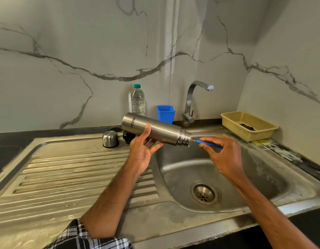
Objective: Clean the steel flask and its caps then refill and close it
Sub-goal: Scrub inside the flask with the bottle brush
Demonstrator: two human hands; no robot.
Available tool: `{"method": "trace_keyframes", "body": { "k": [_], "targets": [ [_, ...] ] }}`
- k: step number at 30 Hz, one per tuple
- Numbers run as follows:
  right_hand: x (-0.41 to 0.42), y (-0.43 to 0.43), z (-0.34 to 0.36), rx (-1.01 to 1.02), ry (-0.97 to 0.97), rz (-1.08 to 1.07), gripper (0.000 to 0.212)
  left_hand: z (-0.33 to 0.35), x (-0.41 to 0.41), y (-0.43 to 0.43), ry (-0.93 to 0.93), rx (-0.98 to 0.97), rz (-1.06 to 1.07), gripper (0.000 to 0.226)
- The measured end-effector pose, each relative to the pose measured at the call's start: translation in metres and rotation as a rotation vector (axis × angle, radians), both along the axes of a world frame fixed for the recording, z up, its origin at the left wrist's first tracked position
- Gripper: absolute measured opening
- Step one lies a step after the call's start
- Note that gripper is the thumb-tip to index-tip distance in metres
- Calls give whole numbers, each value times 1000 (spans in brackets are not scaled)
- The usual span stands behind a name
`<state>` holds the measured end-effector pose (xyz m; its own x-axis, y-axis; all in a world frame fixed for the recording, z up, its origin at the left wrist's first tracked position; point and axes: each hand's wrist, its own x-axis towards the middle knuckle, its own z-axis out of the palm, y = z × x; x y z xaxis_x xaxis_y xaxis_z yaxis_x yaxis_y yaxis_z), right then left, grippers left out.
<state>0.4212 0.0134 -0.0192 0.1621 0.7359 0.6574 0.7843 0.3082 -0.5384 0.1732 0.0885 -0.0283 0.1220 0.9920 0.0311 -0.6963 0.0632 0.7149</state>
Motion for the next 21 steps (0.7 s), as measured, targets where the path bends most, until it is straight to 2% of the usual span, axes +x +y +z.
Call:
{"method": "trace_keyframes", "body": {
  "k": [1, 3, 6, 8, 11, 13, 14, 17, 21],
  "targets": [
    [0, -1, 0, 16, -13, 1, 32, -1, 0, 0, 1, 4, -7, 39],
    [-3, -3, 1, 42, -41, 13, 32, -1, -1, 0, -2, 8, -10, 42],
    [-4, -5, 2, 43, -80, 47, 23, 0, -3, 2, -3, 33, -18, 76],
    [-3, -6, 2, -42, -103, 23, 10, -1, -6, 5, 4, 46, -25, 98],
    [-2, -4, -2, -274, -135, 15, 51, -3, -11, 6, 56, 70, -29, 104],
    [-2, -4, -1, -340, -97, 78, 58, -3, -14, 6, 83, 84, -30, 105],
    [-1, -4, 0, -345, -74, 104, 53, -3, -15, 5, 84, 84, -29, 105],
    [1, -6, 3, -237, 24, 175, 15, -2, -16, 4, 74, 70, -15, 106],
    [-2, -8, 1, -82, -16, 151, 16, -2, -14, 4, 70, 62, -19, 105]
  ]
}}
